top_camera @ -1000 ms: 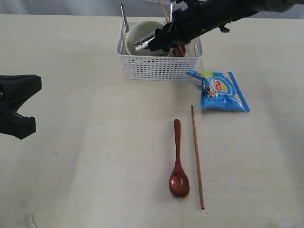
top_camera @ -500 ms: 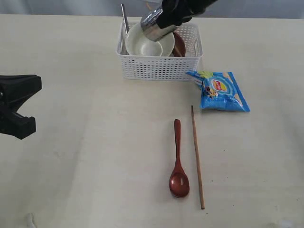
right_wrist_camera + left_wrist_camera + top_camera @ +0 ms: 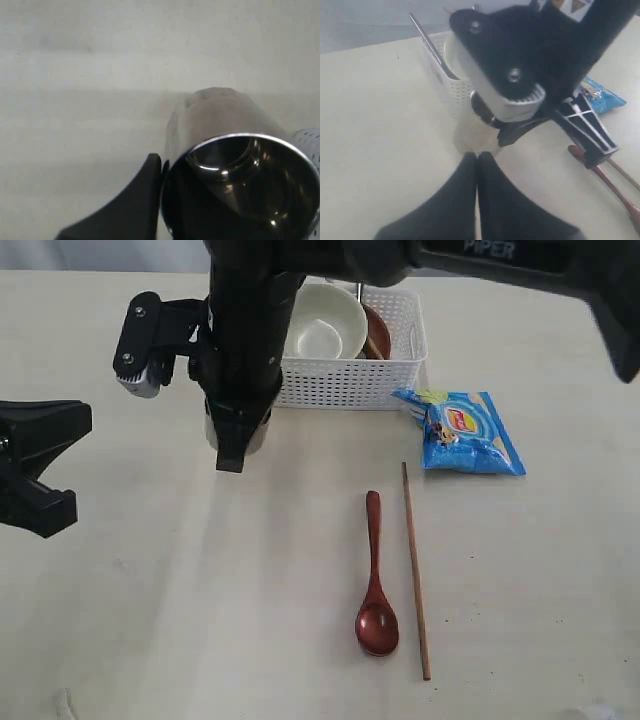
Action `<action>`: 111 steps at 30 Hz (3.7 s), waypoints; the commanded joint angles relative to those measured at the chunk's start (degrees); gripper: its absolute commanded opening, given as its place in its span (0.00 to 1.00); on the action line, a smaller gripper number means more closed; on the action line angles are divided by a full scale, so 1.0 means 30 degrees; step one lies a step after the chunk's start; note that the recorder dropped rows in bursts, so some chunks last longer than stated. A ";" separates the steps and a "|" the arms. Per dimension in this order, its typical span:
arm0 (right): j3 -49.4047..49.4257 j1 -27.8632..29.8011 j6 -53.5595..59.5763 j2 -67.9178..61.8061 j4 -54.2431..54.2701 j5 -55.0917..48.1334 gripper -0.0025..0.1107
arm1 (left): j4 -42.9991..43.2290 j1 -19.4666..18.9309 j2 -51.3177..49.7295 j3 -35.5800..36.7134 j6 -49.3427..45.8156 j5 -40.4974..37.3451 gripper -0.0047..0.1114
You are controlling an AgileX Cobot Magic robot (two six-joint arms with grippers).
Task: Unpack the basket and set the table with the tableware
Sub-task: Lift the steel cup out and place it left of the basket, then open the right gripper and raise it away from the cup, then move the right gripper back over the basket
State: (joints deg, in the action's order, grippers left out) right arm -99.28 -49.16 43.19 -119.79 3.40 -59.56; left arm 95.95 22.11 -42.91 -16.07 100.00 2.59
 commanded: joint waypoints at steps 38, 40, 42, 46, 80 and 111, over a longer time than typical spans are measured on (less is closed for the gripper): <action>-0.7331 0.0143 -0.1965 -0.2378 -0.1626 -0.3467 0.50 | -0.0141 0.0143 0.0059 0.0100 0.0067 0.0143 0.04; -0.7206 0.0281 -0.2508 -0.1501 -0.1712 -0.3467 0.50 | -0.0141 0.0143 0.0059 0.0100 0.0067 0.0143 0.04; -0.7204 0.0587 -0.2681 -0.0740 -0.1712 -0.3467 0.50 | -0.0141 0.0143 0.0059 0.0100 0.0067 0.0143 0.04; -0.7204 0.1947 -0.3562 0.0822 -0.1508 -0.3467 0.50 | -0.0141 0.0143 0.0059 0.0100 0.0067 0.0143 0.04; -0.0447 1.4940 0.4497 0.0156 1.5896 0.4597 0.51 | -0.0141 0.0143 0.0059 0.0100 0.0067 -0.1425 0.04; -0.7163 1.3620 0.8372 -0.8423 2.0537 0.4277 0.53 | -0.0141 0.0143 0.0059 0.0100 0.0108 -0.1567 0.04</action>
State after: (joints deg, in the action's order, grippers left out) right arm -120.38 -8.44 67.68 -144.86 63.99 -46.50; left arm 95.95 22.11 -42.91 -16.07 100.00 -1.40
